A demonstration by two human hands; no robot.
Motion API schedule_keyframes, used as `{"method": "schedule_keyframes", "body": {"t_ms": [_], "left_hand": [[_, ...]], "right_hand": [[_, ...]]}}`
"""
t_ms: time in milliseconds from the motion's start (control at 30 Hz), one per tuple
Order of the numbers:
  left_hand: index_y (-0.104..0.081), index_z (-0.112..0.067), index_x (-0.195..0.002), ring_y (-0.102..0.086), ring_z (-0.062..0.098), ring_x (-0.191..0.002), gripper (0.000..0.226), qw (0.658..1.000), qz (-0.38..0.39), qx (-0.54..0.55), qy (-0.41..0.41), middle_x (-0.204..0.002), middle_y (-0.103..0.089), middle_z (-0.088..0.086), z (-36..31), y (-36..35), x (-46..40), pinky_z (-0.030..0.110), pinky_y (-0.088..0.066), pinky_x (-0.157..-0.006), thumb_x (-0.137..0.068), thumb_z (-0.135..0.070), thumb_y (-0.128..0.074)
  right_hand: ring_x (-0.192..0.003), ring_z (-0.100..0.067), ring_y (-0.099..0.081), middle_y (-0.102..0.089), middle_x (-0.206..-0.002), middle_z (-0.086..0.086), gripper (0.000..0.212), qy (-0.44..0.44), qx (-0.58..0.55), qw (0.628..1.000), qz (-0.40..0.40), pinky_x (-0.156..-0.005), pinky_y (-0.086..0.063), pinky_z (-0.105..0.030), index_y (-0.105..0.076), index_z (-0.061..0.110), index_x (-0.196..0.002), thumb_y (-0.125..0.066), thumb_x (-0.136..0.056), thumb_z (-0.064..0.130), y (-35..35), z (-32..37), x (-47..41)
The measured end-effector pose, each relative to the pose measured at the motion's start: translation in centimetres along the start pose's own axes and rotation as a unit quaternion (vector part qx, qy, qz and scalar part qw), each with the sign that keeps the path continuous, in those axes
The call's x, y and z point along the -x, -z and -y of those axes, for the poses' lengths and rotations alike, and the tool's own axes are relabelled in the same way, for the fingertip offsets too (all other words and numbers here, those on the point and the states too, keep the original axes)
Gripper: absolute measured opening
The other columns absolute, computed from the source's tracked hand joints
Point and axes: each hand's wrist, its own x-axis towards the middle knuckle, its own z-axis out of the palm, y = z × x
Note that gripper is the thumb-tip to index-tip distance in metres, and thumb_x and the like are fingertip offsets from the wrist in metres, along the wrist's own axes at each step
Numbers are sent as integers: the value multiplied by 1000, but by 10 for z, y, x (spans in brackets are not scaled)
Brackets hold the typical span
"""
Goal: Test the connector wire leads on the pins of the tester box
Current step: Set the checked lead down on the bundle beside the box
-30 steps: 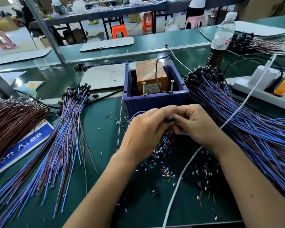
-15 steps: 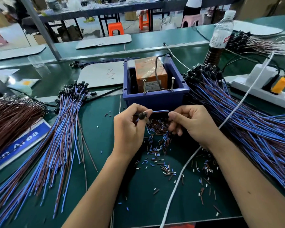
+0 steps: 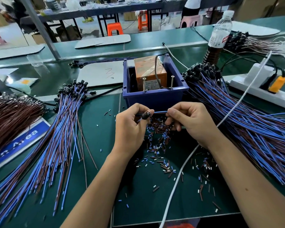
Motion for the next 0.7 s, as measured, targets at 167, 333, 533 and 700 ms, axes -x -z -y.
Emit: {"method": "schedule_keyframes", "body": {"t_ms": [167,333,533,700], "left_hand": [[-67,-14,-80,-54,2,-61,17,1000,9,-9,-5,-66,-59,-14,0,0,0,11,-39,-61,-94,-7,-73],[-66,-11,-80,-52,4,-59,17,1000,-9,-4,6,-64,-60,-9,-1,2,0,14,-39,-59,-97,-10,-69],[-66,-11,-80,-51,4,-58,21,998,-46,35,31,-64,-62,-7,-1,4,1,16,-41,-59,-99,-20,-66],[-65,-14,-81,-57,6,-57,20,998,-51,41,13,-65,-64,-6,-4,-4,4,14,-43,-61,-100,-20,-66]], "right_hand": [[-53,-14,-56,-75,-79,-10,16,14,20,1000,-11,-58,-54,-37,-74,21,-90,-66,-101,29,1,-2,-1],[-52,-16,-54,-69,-75,-7,19,34,-2,998,-50,-53,-52,-28,-69,15,-86,-62,-103,17,3,3,-2],[-46,-13,-51,-72,-74,-10,2,-8,-49,996,-73,-51,-51,-24,-74,9,-95,-72,-96,9,2,8,0],[-44,-9,-51,-78,-84,-13,18,-8,-136,990,-45,-50,-52,-25,-78,8,-102,-78,-85,13,-29,14,4]]}}
